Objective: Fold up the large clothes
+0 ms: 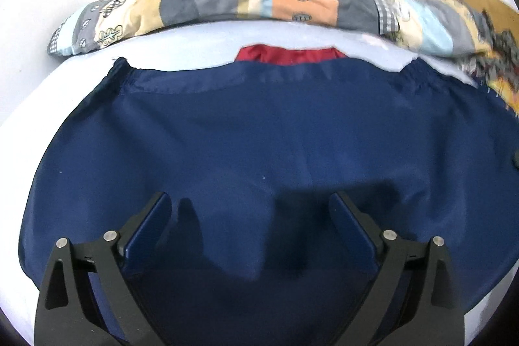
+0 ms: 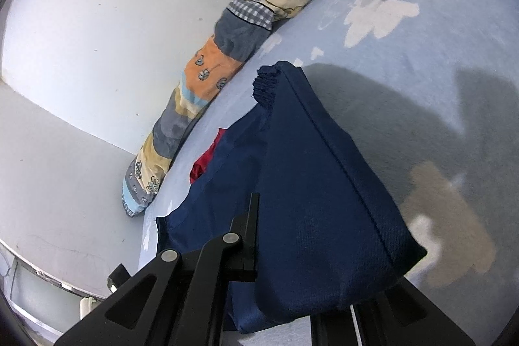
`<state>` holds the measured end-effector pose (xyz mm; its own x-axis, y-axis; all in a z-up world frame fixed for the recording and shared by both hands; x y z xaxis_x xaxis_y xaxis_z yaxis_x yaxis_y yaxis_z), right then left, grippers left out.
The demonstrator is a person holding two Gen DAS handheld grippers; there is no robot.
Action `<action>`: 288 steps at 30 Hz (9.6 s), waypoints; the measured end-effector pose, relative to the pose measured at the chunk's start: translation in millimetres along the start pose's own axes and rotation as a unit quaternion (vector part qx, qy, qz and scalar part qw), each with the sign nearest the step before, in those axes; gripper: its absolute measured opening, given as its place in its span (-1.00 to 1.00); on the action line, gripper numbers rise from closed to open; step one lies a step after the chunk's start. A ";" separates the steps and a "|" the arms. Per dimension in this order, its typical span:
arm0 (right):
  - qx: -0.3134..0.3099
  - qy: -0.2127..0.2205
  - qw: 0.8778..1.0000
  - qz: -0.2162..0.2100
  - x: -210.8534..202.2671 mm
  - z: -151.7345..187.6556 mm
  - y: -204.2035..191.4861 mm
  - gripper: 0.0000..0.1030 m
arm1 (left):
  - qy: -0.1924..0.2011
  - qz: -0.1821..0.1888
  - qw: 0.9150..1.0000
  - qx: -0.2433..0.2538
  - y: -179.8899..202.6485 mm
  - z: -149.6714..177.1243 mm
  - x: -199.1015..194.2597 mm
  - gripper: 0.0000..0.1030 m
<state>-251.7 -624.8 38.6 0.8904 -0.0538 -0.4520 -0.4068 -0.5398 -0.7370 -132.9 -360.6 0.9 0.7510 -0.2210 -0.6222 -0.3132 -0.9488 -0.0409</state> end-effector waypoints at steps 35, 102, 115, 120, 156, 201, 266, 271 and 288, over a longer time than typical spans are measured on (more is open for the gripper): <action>-0.222 -0.093 0.969 -0.058 99.2 241.1 -246.4 -0.88 | -0.103 -0.016 0.974 -0.199 -252.8 14.5 -7.4 0.90; -0.415 -0.095 0.905 0.013 155.0 169.7 -239.7 -0.83 | -0.035 0.126 0.991 -0.027 -178.6 0.3 -50.8 0.89; -0.389 -0.170 0.899 0.110 275.6 159.6 -230.1 -0.81 | -0.115 0.049 0.986 -0.109 -233.4 19.5 -15.6 1.00; -0.418 -0.178 0.890 -0.024 270.1 215.1 -308.0 -0.81 | -0.028 0.045 0.992 -0.115 -237.0 -18.7 -35.3 1.00; -0.398 -0.211 0.893 -0.013 67.6 241.3 -187.1 -0.69 | -0.101 0.089 0.991 -0.004 -189.9 12.4 -25.4 1.00; -0.315 -0.156 0.936 0.014 106.0 202.0 -174.6 -0.44 | -0.094 0.095 0.981 -0.139 -245.3 -18.5 23.9 0.98; -0.218 -0.234 0.947 0.002 92.3 116.4 -44.7 0.11 | -0.217 0.282 0.928 -0.107 -65.7 10.6 5.1 0.15; -0.204 -0.211 0.956 0.020 58.3 90.9 -39.9 0.16 | -0.198 0.246 0.944 -0.092 -90.3 1.0 -10.0 0.17; -0.440 -0.108 0.891 -0.008 -68.4 195.6 -82.5 -0.51 | -0.026 0.176 0.974 0.142 -34.7 70.8 -129.4 0.17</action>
<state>-319.1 -412.3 32.0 0.7959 0.0708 -0.6013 0.0073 -0.9942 -0.1073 -260.3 -283.1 27.5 0.5402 -0.5017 -0.6756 -0.6991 -0.7145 -0.0285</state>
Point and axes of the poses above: each gripper's, at about its wrist camera, not at the fingertips, and x roughly the way its jaws point, y to its right, z to its underside, the point moved 8 cm from there along x, roughly the way its jaws point, and after that the axes turned 11 degrees about y, right-handed, at the moved point
